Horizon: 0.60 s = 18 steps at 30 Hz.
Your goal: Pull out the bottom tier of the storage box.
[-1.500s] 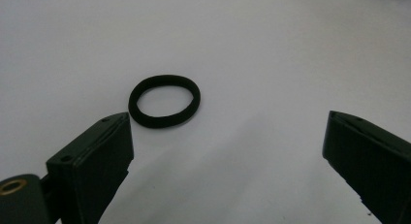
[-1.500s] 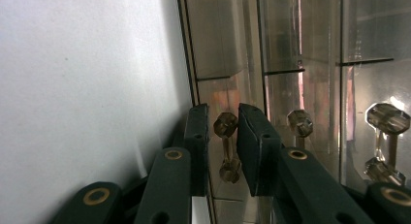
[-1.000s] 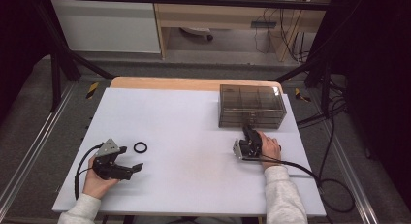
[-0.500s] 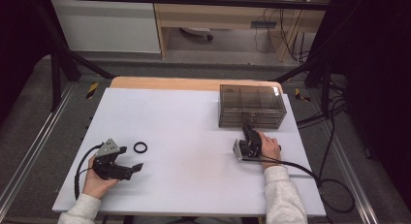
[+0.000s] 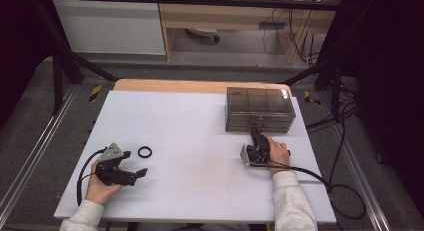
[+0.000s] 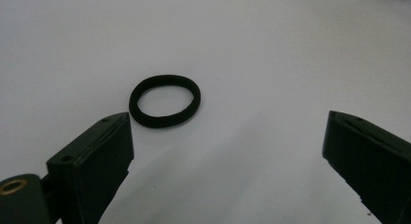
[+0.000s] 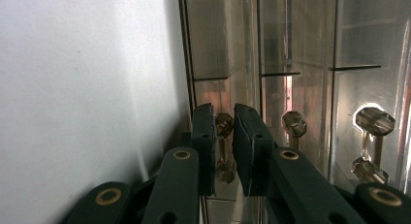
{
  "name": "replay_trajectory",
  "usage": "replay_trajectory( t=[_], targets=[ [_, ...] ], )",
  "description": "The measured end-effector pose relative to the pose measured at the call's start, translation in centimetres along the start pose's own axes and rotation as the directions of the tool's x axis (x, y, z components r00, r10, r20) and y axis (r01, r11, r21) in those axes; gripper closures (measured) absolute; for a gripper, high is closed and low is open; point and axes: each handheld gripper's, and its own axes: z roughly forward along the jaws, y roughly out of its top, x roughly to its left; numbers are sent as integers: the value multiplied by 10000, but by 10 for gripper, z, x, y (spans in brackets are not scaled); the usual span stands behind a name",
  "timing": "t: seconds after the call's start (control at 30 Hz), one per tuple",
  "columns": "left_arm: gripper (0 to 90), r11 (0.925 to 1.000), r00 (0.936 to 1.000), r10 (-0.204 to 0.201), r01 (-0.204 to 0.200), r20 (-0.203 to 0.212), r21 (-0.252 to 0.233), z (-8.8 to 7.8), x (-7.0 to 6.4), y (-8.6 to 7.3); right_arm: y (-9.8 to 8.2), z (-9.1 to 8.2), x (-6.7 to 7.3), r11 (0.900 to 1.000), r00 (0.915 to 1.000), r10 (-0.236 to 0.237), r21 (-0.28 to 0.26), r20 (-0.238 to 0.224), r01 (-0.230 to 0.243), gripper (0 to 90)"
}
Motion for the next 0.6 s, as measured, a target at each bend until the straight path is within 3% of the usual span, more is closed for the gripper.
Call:
replay_trajectory(
  t=[0.6],
  targets=[
    [43,10000,10000,29,-29,20,-40,-1,-1,0,0,-9,1,10000,9999,-58,6,-94,58,801]
  ],
)
